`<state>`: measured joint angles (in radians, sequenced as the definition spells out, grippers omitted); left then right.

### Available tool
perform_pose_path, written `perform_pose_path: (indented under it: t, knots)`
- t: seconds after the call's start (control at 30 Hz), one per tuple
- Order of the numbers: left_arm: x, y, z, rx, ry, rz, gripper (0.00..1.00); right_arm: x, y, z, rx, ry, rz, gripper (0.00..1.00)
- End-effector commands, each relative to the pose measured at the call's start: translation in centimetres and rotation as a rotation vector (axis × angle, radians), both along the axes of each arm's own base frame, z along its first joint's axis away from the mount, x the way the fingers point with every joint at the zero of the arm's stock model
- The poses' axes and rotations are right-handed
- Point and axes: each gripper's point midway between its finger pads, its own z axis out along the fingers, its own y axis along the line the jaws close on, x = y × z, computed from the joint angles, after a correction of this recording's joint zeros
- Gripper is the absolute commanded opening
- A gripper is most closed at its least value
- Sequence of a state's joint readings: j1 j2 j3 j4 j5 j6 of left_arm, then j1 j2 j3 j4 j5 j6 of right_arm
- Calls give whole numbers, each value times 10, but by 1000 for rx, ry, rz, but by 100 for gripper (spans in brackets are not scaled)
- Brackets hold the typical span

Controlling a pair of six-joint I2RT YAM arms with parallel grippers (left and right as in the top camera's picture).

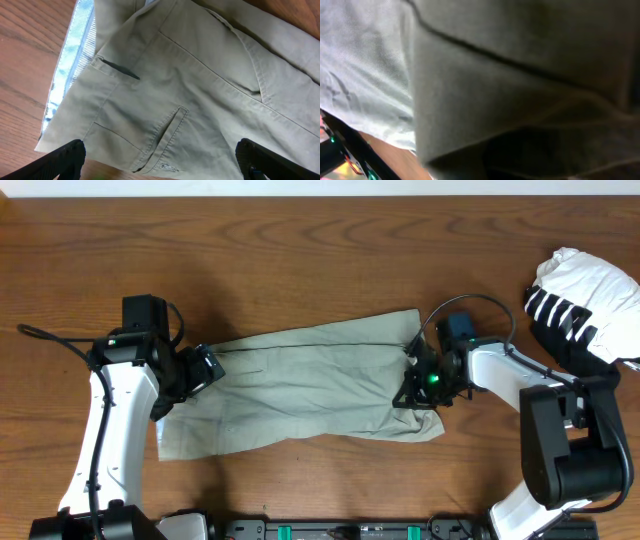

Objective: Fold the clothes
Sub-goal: 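Grasp the trousers' right end and fold it leftward with the right gripper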

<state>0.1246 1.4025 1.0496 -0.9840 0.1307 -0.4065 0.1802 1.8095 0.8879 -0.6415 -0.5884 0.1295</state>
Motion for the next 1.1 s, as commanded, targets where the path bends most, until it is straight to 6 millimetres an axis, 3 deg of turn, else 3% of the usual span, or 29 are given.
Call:
perform_pose_path:
  t: [0.0,0.13,0.3,0.5,0.6,0.73,0.9,1.07]
  knots:
    - [-1,3,-1,12,8,1,98,1,-26,-14,-102,33,-71,1]
    - [-2,3,-1,11,14,1,98,4,-52,-15,-147,63,-143,1]
    - [-2,3,-1,11,14,1,98,4,-110,-11,-332,117,-234,1]
    - [-2,3,-1,11,14,1,98,15,-138,18,-463,102,-277,1]
    - [-2,3,-1,11,14,1,98,22,-149,43,-552,70,-316,1]
    - [-2,3,-1,11,13,1,98,29,-132,70,-565,-33,-276,1]
    - [-2,3,-1,11,13,1,98,29,-111,80,-711,-134,-212,1]
    - [-2,3,-1,11,14,1,98,25,-58,78,-712,-213,-93,1]
